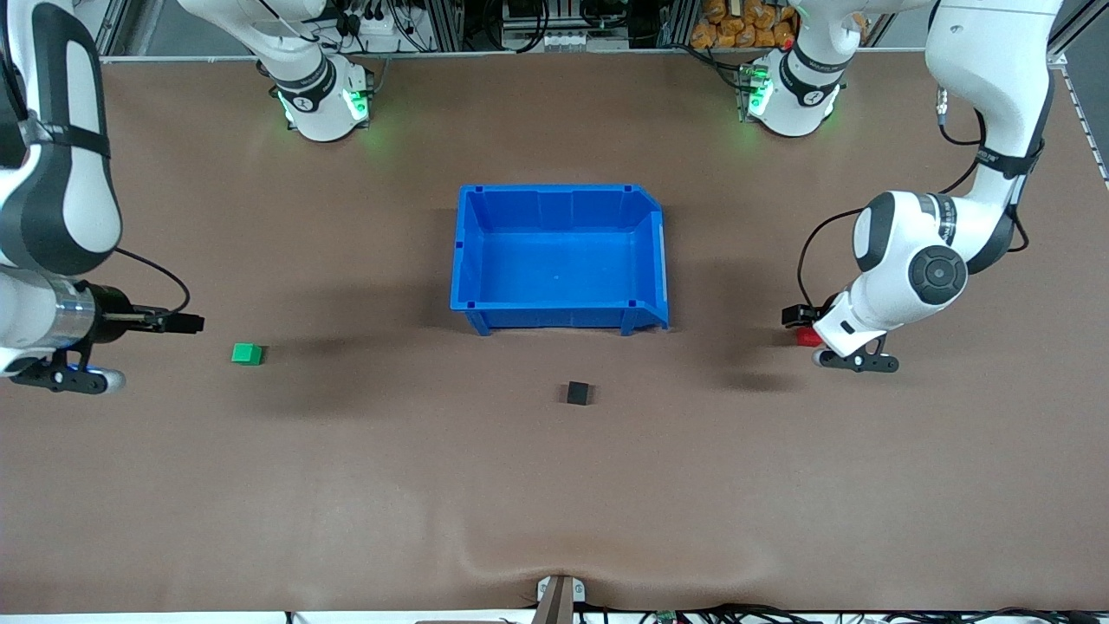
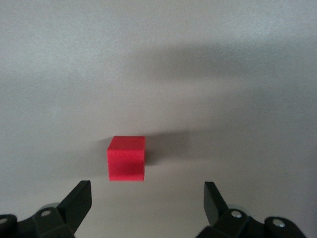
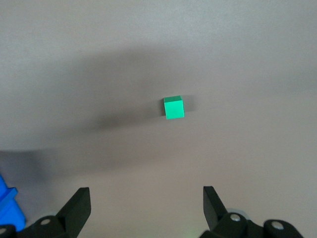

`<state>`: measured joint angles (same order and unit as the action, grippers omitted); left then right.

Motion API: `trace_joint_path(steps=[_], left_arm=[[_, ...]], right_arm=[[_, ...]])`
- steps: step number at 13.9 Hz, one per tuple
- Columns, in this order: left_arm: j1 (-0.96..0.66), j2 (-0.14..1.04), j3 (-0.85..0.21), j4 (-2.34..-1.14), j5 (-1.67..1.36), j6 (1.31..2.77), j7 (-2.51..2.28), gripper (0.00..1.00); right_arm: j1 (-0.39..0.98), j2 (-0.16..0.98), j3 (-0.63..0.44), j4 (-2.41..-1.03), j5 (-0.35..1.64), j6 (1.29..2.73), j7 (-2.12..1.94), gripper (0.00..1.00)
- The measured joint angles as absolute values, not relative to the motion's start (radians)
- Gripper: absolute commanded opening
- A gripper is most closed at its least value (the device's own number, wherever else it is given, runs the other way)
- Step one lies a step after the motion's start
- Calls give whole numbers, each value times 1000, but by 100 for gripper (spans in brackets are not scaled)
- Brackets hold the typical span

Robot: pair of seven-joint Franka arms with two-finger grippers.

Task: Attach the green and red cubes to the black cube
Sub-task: 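Reach the right gripper to the green cube while the left gripper reaches the red cube, then close the right gripper on the green cube while the left gripper grasps red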

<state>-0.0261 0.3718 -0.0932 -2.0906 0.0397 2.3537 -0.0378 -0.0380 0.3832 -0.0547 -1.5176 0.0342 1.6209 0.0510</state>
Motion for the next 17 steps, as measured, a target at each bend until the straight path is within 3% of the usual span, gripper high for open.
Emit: trace_joint_path(steps=[13,14,15,16,17], left_arm=[[-25,480,-87,-2090,69,2474,12,100],[-25,480,-87,-2090,69,2475,15,70],[-25,480,-86,-2090,69,2475,16,30],[-25,480,-86,-2090,69,2475,16,0],[-25,481,-86,-2090,71,2475,19,0]], right_arm=[[-72,537,-56,-1523,41,1748,52,100],[-73,552,-56,-1524,41,1766,52,100],[-75,566,-56,-1525,41,1775,52,100],[-77,581,-56,-1526,41,1781,52,100],[-78,597,-56,-1527,41,1791,52,100]])
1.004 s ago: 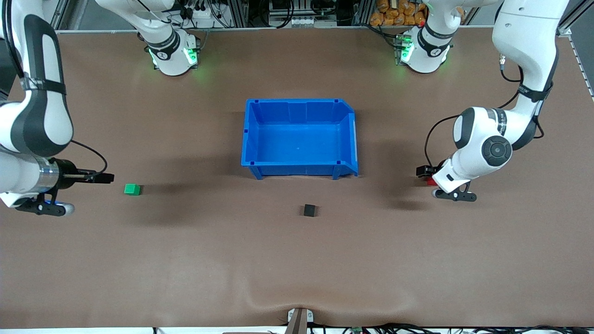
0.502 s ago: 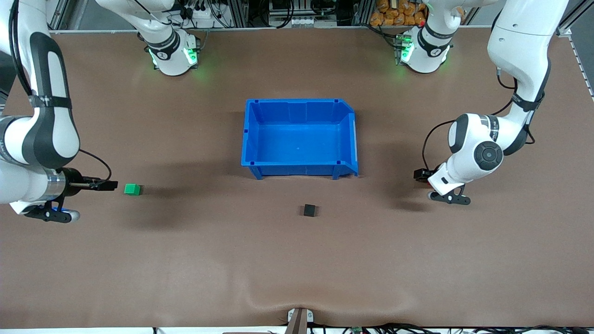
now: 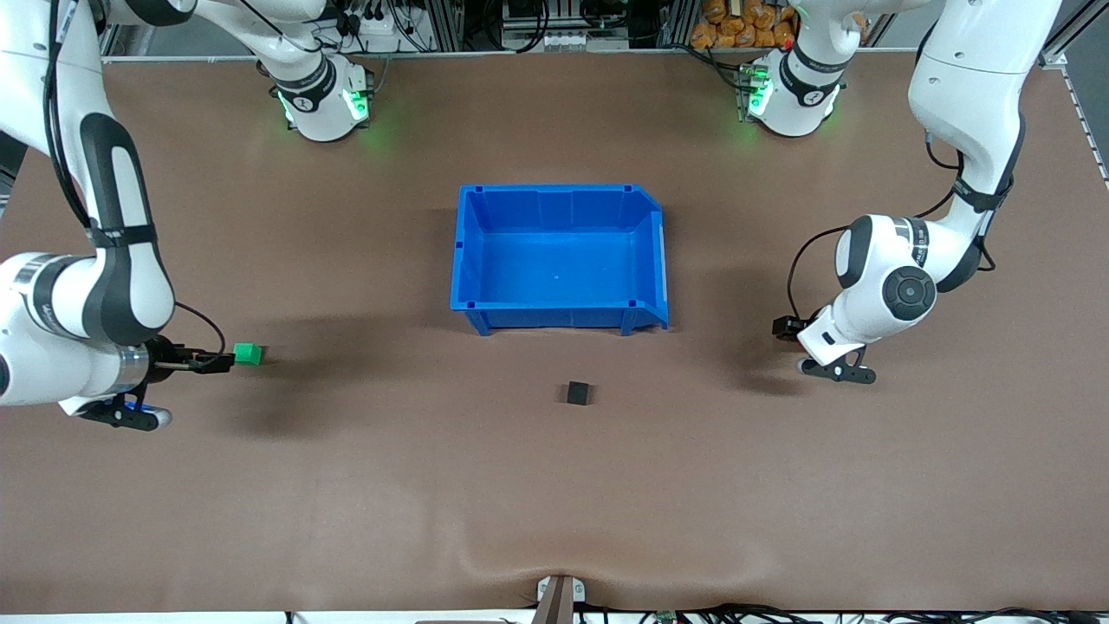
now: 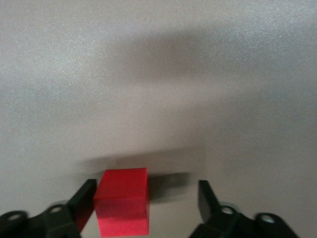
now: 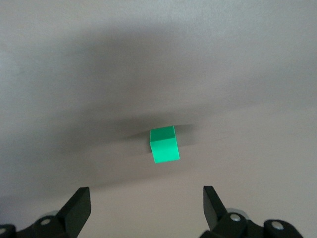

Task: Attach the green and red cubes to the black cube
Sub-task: 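Close the right gripper on the green cube while the left gripper grasps red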

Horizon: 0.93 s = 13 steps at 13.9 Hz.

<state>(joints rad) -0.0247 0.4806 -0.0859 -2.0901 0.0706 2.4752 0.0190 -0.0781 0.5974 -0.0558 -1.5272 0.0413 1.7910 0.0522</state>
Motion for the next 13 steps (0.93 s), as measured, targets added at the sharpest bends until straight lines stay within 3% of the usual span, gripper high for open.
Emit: trace_joint_path(steps=[7,11,13], left_arm=[[-21,481,-85,-2082,106,2477,18,0],[-20,480,-88,-2047,106,2477,-74,0],[-22,479,-102,-2020,105,2453,-169,0]], right_arm=[[-85,678,-55,-1530,40,1844,50,100],[-86,700,-56,-1546,36,1883,23,95],[-90,711,-57,-1579,36,1954,-4,83]])
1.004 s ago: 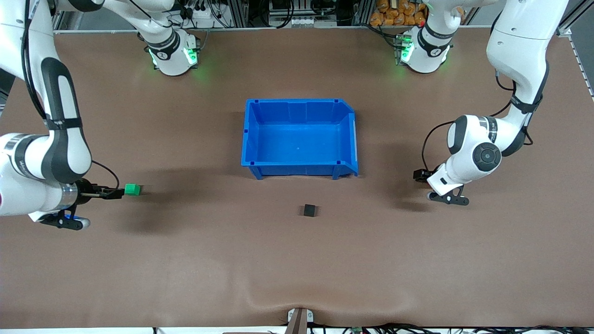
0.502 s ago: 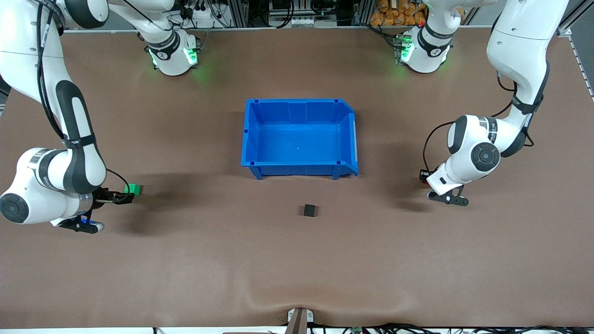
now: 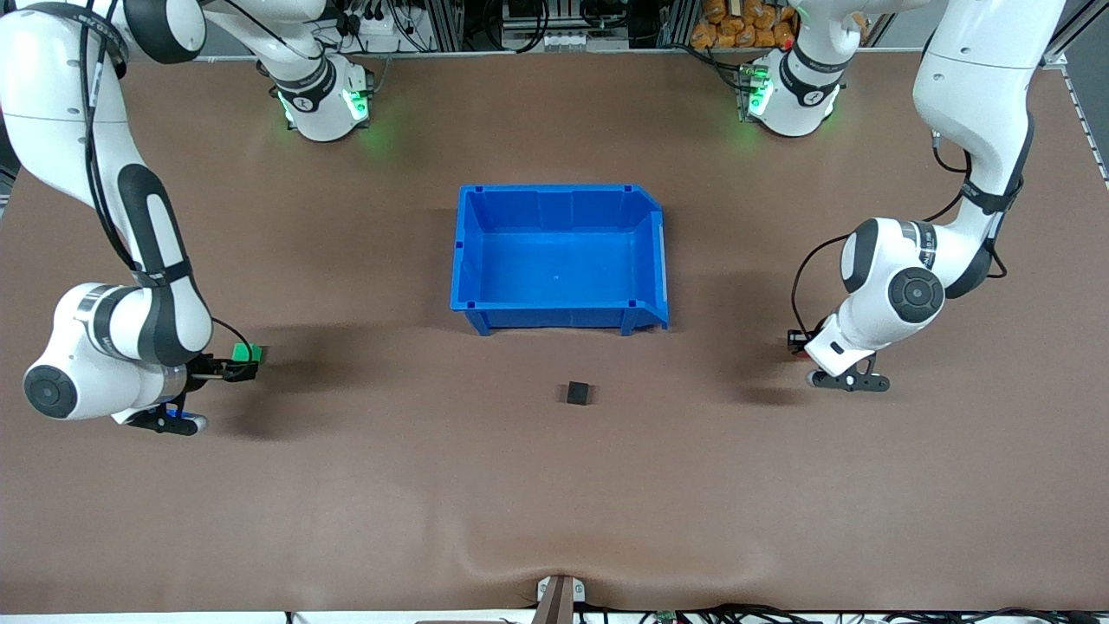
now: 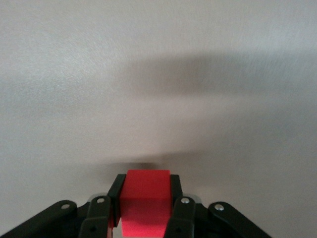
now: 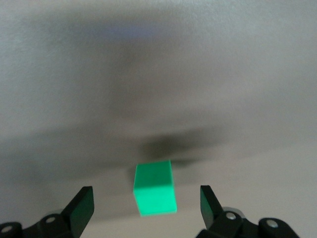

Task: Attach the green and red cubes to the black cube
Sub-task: 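Close the right gripper on the green cube while the left gripper grasps red, then carry the green cube and red cube toward the black cube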

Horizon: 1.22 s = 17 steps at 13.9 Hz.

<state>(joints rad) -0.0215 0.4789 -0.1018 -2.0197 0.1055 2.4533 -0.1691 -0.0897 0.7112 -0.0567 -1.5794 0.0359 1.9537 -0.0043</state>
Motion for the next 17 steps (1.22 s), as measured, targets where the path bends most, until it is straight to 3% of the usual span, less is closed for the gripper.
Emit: trace_joint_path(steps=[2,4,6,8,17], left_arm=[[-27,477,-119,-1972,105,2383,-253,0],[-30,475,-128,-1911,105,2298,-319,0],[-31,474,-139,-1862,105,2239,-389,0],[-31,474,-151,-1834,95,2221,-475,0],[-66,475,-164,-1768,81,2219,-922,0]], right_arm=[[-92,719,-57,-1607,36,1994,-17,66],[-92,719,-57,-1616,36,1998,-23,58],[-92,720,-57,-1619,36,1998,-26,34],[-92,723,-57,-1621,36,1998,-29,3],[-92,725,-57,-1581,65,1956,-24,0]])
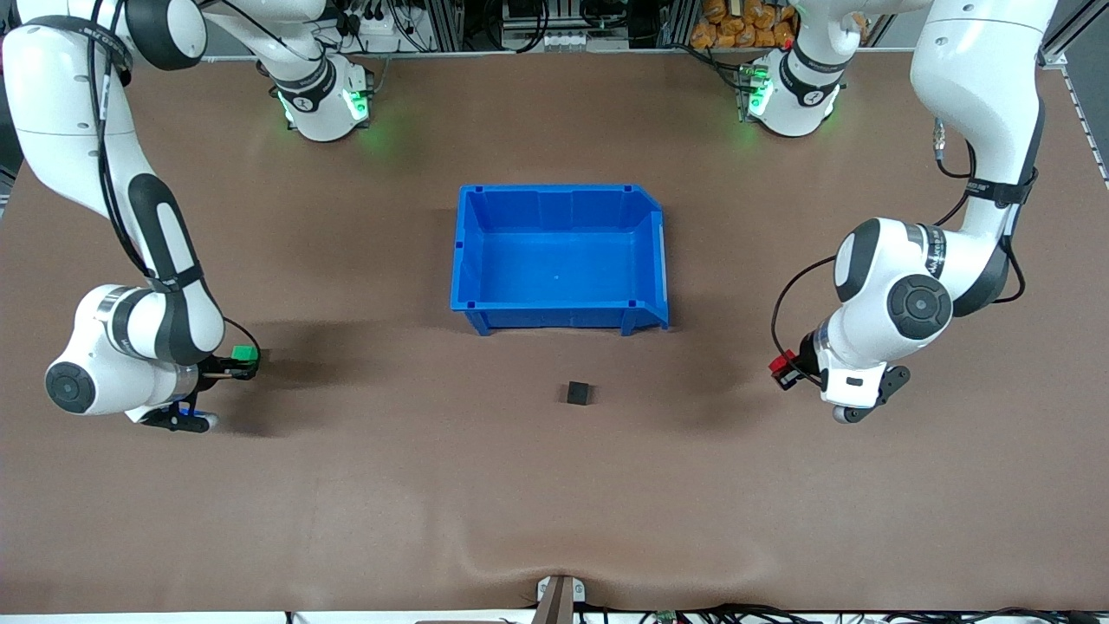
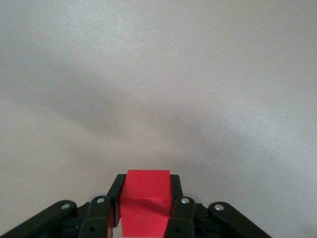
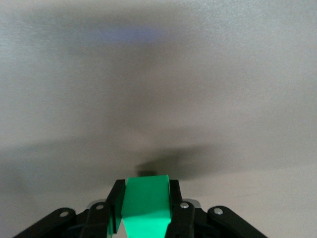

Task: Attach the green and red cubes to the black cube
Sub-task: 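Carry the green cube and red cube toward the black cube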

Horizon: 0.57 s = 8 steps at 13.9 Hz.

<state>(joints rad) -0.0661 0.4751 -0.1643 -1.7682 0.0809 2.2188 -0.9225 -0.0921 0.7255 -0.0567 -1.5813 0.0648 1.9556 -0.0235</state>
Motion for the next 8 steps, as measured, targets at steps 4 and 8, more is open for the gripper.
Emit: trace_joint_path(steps=[4,8], left_arm=[[-83,487,-164,-1746,81,2218,-1026,0],[-94,505,-165,-1718,81,2218,-1119,0]], right_arm=[[-90,724,-50,-1520,96,1866,88,0],[-80,724,-43,-1490,169,1827,188,0]])
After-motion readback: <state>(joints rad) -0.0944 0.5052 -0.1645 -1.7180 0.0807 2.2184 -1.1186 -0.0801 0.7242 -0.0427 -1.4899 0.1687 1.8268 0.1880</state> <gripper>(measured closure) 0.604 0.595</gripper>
